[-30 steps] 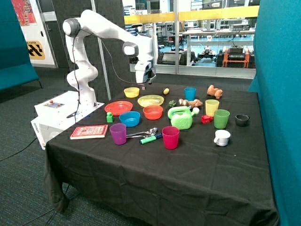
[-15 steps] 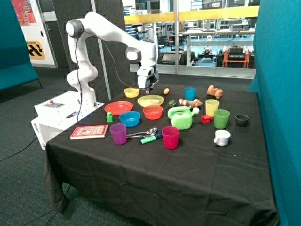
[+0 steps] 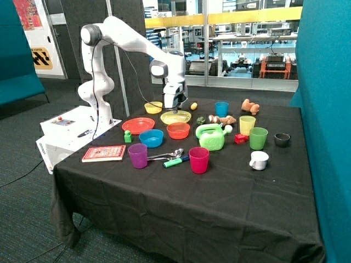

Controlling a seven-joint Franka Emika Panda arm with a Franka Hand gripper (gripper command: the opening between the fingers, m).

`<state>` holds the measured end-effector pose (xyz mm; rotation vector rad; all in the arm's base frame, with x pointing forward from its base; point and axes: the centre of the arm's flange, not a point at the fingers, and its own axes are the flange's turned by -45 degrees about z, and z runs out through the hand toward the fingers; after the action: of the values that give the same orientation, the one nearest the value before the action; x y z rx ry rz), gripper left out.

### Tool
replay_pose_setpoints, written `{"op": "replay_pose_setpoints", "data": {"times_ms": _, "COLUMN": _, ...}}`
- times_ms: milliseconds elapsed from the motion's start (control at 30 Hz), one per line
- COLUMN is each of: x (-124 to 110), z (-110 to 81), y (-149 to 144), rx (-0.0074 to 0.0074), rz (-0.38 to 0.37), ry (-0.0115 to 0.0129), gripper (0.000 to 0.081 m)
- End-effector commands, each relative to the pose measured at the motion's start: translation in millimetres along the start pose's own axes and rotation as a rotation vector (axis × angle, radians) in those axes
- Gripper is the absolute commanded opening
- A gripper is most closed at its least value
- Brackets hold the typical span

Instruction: Place the bowls on the appropriate plate

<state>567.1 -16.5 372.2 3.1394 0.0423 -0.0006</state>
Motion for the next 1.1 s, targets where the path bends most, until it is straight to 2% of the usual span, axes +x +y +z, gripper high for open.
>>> {"op": "replay_pose_setpoints", "data": {"times_ms": 0, "x": 9, "z": 17.2, "y": -3, "rx": 0.0019, "rz": -0.01, "ry": 0.0004, "gripper": 0.0447}}
{"op": "replay_pose_setpoints", "data": {"times_ms": 300, "x": 12, "z": 30.1, "y": -14, "rx": 0.0019, "rz": -0.031, "ry": 0.0005, "gripper": 0.0463}}
{"op": "replay_pose_setpoints", "data": {"times_ms": 500, "x": 11, "z": 31.3, "y": -16, "rx": 0.0019, "rz": -0.039, "ry": 0.0005, "gripper": 0.0467}}
{"op": "replay_pose_setpoints", "data": {"times_ms": 1067, "x": 7, "z": 40.6, "y": -1, "rx": 0.0019, "rz": -0.027, "ry": 0.0005, "gripper": 0.0469}}
